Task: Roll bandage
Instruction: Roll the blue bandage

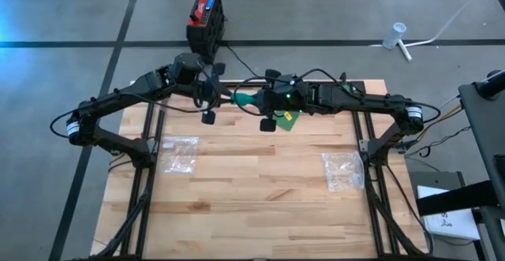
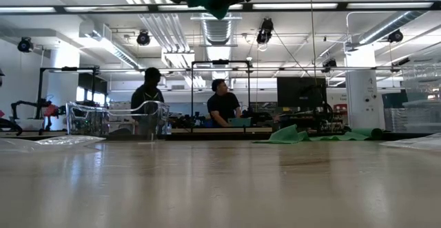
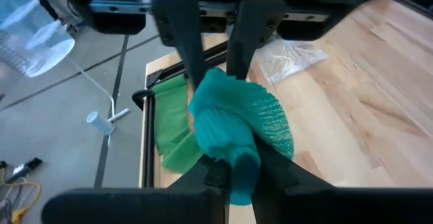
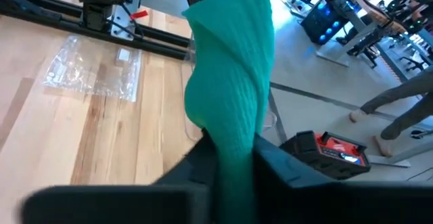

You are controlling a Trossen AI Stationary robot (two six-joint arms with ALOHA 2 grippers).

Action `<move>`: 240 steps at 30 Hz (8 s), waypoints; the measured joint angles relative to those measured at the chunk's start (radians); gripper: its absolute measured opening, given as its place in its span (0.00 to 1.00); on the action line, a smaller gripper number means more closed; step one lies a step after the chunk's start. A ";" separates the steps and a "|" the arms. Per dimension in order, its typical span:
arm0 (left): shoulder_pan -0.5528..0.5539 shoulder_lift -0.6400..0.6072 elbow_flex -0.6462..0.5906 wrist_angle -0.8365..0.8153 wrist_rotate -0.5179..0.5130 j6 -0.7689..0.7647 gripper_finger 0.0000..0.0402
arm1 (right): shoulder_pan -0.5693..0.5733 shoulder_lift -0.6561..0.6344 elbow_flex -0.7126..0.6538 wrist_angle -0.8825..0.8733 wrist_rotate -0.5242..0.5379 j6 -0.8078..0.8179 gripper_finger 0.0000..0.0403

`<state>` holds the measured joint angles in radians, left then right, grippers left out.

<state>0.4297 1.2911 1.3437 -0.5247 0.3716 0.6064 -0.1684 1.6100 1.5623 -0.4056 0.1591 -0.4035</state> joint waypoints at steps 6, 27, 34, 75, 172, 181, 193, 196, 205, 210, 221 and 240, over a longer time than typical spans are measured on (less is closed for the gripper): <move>-0.003 -0.028 0.004 -0.025 -0.195 -0.024 0.18 | 0.010 -0.007 -0.001 -0.029 0.121 -0.028 0.06; -0.141 -0.030 -0.128 0.348 -0.251 0.024 0.34 | 0.011 -0.013 -0.002 -0.083 0.234 0.012 0.05; -0.123 0.023 -0.042 0.181 -0.357 0.010 0.39 | 0.016 -0.013 -0.002 -0.091 0.235 0.010 0.05; -0.117 0.102 0.100 -0.075 -0.432 -0.208 0.34 | 0.038 -0.010 -0.001 -0.105 0.234 -0.010 0.06; -0.218 0.143 0.022 -0.017 -0.476 -0.146 0.21 | 0.087 -0.004 0.000 -0.206 0.198 -0.013 0.06; -0.216 0.104 0.023 -0.065 -0.400 -0.162 0.08 | 0.090 -0.005 0.049 -0.289 0.194 0.038 0.30; -0.217 0.114 0.023 -0.079 -0.324 -0.275 0.08 | 0.110 0.052 0.067 -0.270 0.178 -0.096 0.57; -0.217 0.121 0.023 -0.102 -0.324 -0.311 0.08 | 0.122 0.078 0.088 -0.266 0.182 -0.127 0.55; -0.217 0.171 0.023 -0.103 -0.326 -0.358 0.08 | 0.122 0.159 0.173 -0.335 0.172 -0.163 0.50; -0.227 0.174 0.023 -0.077 -0.325 -0.357 0.09 | 0.122 0.202 0.185 -0.392 0.175 -0.147 0.49; -0.233 0.167 0.021 -0.063 -0.325 -0.293 0.19 | 0.122 0.190 0.185 -0.395 0.183 -0.146 0.04; -0.314 -0.040 -0.460 0.727 -0.328 -0.232 0.53 | 0.028 0.175 0.185 -0.511 -0.013 -0.038 0.03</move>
<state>0.1158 1.2515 0.8836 0.2024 0.0441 0.3741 -0.1402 1.7848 1.7470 -0.9165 0.1462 -0.4419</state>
